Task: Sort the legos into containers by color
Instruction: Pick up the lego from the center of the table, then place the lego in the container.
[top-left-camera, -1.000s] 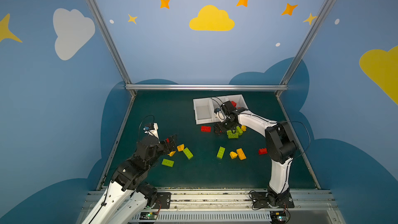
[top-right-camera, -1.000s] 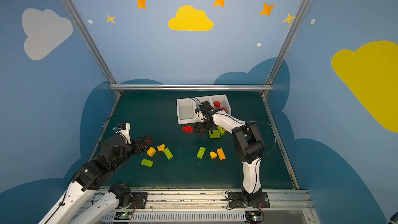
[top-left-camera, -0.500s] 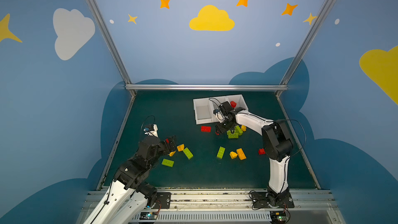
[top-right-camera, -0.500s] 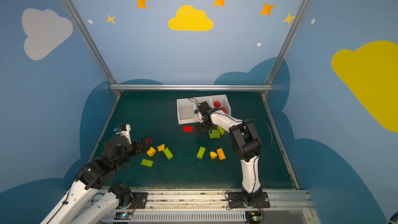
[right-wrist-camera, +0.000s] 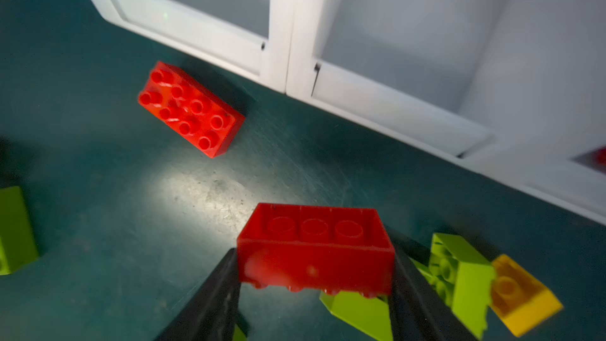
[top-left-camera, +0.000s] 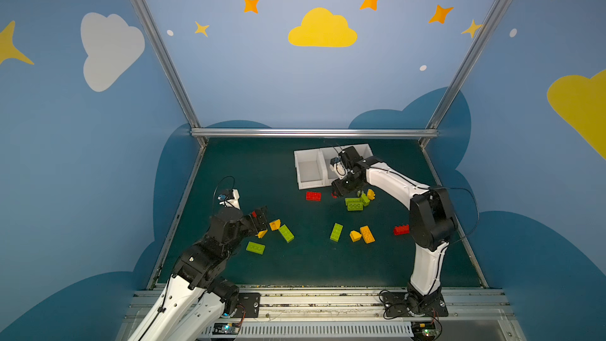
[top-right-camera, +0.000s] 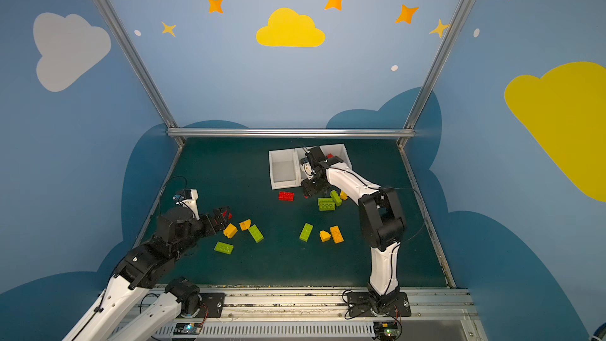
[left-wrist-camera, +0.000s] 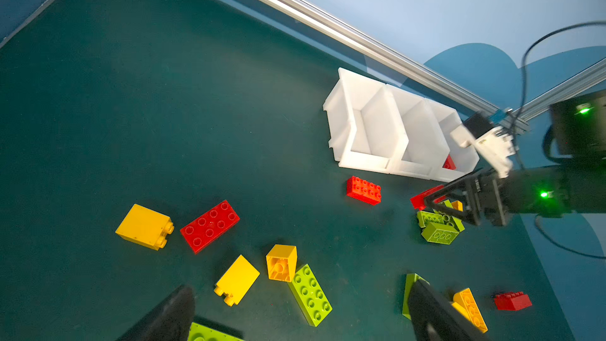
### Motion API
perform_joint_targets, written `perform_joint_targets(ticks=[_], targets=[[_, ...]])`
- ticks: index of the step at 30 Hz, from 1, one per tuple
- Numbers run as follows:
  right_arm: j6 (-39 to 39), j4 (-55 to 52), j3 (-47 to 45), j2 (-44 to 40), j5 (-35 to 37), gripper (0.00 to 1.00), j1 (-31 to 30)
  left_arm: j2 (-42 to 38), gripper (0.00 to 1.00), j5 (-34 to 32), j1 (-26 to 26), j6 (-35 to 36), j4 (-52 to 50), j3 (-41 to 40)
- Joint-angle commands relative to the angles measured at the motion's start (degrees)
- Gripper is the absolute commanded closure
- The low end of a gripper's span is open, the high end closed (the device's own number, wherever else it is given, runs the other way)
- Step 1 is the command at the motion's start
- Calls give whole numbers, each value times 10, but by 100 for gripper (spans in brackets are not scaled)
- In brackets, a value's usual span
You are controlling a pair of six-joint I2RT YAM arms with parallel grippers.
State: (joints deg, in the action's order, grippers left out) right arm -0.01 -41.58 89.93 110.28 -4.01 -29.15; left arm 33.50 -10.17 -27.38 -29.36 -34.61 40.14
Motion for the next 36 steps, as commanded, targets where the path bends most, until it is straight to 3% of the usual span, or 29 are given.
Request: perform_joint_targets(ticks=[1,7,13,22,28,36], targets=[[26,-23,47,-42,-41,45,43,6,0,5,2,0,-2,4],[65,-31,109,-20,-61,45,116,25,0,9,3,4,2,6],[95,-39,184,59,-70,45,176,47,0,14,7,6,4,8],[101,-38,249,137,-80,39,198,68,0,18,15,3,6,7],[92,-28,252,133,-92,19,201,103,0,59,17,15,-4,23],[93,-18,210,61,-95,16,201,226,0,102,12,39,-26,100]])
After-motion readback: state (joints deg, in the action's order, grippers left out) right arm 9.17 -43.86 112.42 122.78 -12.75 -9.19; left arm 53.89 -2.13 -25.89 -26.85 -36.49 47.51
